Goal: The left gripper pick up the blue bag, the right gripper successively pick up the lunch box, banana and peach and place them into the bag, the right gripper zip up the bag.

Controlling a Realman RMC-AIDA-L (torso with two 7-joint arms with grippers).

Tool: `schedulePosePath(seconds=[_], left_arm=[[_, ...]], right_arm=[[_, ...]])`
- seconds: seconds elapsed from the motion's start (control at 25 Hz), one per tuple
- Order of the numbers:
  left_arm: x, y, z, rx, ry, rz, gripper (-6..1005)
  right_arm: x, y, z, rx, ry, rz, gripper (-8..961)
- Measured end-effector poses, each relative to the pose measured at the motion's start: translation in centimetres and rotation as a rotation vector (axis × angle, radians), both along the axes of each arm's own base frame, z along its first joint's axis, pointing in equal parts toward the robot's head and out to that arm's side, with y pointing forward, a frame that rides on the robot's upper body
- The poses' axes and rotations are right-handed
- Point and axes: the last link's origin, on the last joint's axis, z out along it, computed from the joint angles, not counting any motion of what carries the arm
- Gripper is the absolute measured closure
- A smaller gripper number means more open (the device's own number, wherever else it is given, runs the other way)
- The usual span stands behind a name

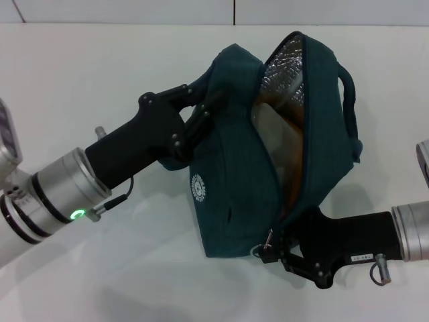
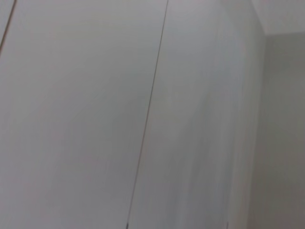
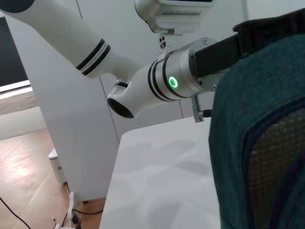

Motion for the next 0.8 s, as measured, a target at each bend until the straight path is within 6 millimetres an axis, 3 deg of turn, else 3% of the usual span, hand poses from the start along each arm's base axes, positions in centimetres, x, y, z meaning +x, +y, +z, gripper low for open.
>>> schedulePosePath(seconds=[0.12, 0.56, 0.8], left_arm=[[-0.1, -0.4, 0.2, -0.015, -0.021, 0.002, 850], [-2.0, -1.8, 1.5, -0.061, -0.150, 0.126, 394], [-3.8, -4.5, 2.2, -0.022, -0.142, 0.130, 338]], right_arm=[[-0.1, -0.1, 0.1, -0.001, 0.005, 0.015, 941], [-0.8, -0.4, 0.9, -0.003, 0.041, 0.098, 941], [-0.9, 0.4, 1.7, 0.038, 0.053, 0.097, 941]])
